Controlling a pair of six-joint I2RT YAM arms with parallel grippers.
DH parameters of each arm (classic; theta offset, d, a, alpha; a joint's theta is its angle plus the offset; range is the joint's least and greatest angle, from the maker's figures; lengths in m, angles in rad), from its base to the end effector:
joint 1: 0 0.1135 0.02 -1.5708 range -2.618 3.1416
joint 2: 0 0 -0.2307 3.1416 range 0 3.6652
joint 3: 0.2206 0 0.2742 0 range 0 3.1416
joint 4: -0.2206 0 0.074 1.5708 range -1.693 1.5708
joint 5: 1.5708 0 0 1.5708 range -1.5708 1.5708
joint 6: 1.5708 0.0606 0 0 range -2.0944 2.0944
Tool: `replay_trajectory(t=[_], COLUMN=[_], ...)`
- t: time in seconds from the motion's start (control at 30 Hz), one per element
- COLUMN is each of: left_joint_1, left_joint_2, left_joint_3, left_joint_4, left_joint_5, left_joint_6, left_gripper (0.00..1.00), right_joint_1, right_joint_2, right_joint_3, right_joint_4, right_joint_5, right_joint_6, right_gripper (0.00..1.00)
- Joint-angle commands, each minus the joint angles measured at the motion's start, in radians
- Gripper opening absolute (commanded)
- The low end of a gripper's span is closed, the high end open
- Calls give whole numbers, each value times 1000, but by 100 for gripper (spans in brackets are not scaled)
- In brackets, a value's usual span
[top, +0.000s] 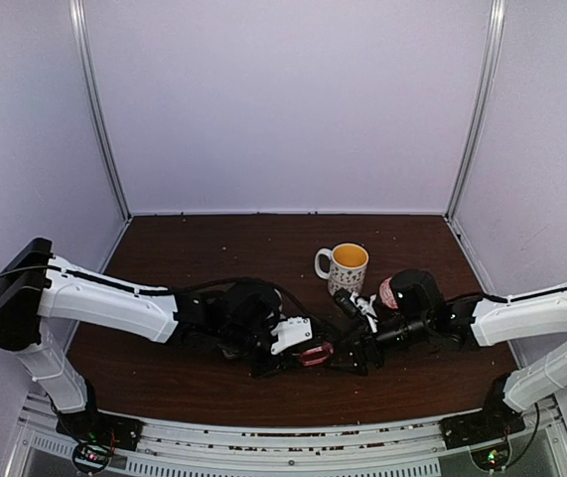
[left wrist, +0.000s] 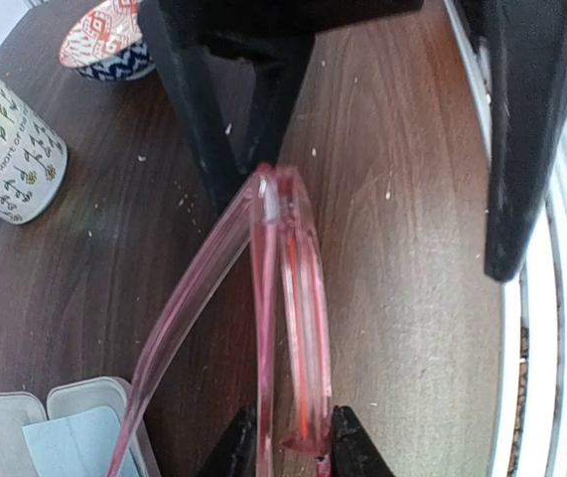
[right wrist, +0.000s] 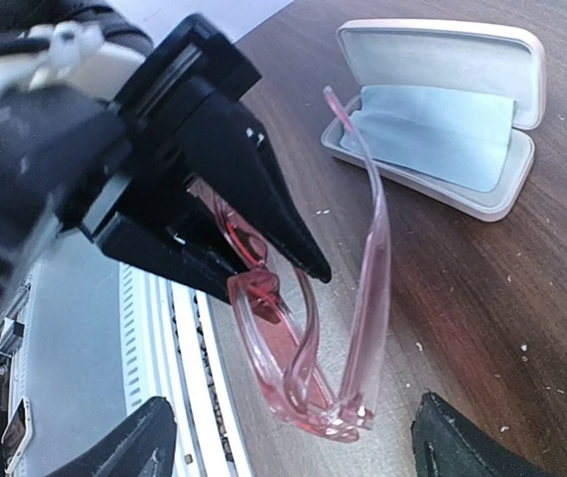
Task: Organize the sunglasses
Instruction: Pick up the sunglasses from the center of the board, then fold the right temple of the sunglasses with the sunglasses.
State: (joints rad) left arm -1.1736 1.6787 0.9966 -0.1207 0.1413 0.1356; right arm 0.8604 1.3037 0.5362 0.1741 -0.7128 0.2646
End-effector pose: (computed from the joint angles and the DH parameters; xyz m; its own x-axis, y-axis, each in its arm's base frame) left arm 0.1405 -0.3569 0.1244 -0.1472 0.6968 -0.7020 0.9797 0.2004 -0.0065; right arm 0.1608 0.2477 0.1264 -0.5944 -0.3876 -0.7046 -0.7995 0.1904 0.5698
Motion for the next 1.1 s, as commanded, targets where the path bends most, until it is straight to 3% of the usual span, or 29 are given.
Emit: replay_trajectory(t=[0.0, 0.27, 1.07], left_joint_1=[9, 11, 11], left_joint_2=[-36, -33, -7], left_joint_3=[1, 13, 54], left_joint_4=[34, 27, -16], left_joint_5=[67, 118, 209], left_joint_6=[-26, -27, -4], left_gripper=[24, 24, 25], right_joint_1=[33, 85, 194], right_joint_2=[-45, -51, 63], right_joint_3=[-15, 37, 208], right_joint_4=[-13, -132, -312], right_joint_5=[46, 189, 261], right_joint_6=[-60, -145, -262], right_gripper=[82, 79, 71])
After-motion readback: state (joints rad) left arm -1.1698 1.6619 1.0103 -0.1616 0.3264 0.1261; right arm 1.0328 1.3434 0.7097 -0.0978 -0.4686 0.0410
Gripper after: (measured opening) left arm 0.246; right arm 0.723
